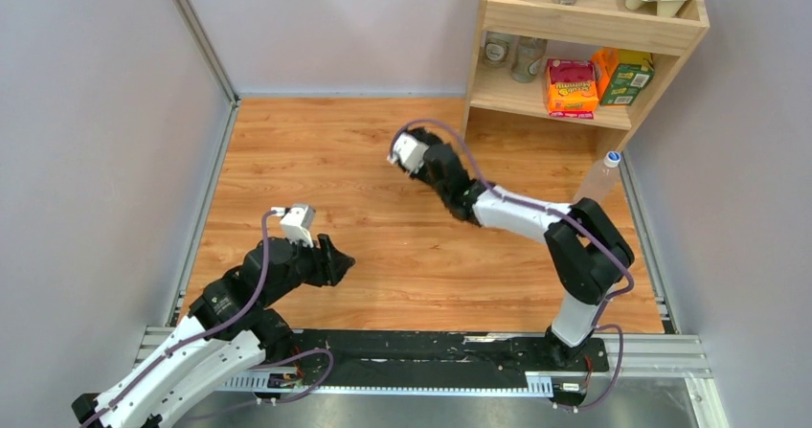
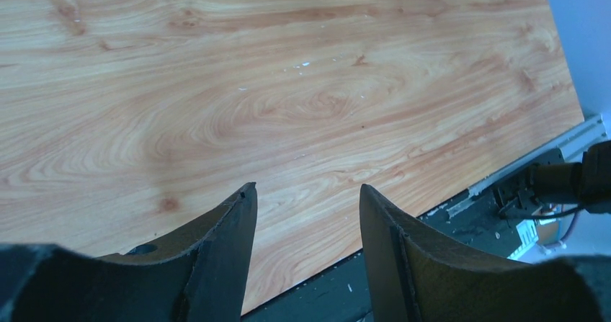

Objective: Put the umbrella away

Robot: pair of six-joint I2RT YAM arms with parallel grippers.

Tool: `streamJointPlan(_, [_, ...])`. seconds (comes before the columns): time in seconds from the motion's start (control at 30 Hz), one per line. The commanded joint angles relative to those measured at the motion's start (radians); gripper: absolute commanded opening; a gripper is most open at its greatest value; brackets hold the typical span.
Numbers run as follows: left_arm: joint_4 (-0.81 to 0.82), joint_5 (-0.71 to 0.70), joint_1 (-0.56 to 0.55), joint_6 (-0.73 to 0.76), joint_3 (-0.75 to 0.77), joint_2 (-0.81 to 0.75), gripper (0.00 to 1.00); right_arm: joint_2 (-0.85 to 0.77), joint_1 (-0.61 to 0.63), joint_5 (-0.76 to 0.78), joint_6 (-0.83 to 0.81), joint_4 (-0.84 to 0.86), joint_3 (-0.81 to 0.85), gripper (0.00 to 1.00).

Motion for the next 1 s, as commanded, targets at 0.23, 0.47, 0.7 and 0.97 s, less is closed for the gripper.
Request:
streamJointPlan(0.23, [-0.116, -0.146, -0.005, -0.213, -0.016, -0.061, 0.61, 0.049, 0.340, 0.272, 0.008, 0.438, -0.332, 0.00])
streamJointPlan(0.47, [-0.081, -0.142, -0.005, -0.397, -0.064, 0.031, 0.67, -0.005, 0.360, 0.073, 0.195, 0.259, -0.400, 0.00])
streamJointPlan(0.7, [0.063, -0.131, 0.032, -0.492, -0.027, 0.175, 0.82, 0.022, 0.326, -0.277, 0.378, 0.001, -0.355, 0.00])
streamJointPlan(0.97, [0.390, 0.211, 0.262, -0.722, -0.148, 0.364, 0.87, 0.050, 0.325, -0.461, 0.481, 0.085, -0.435, 0.00])
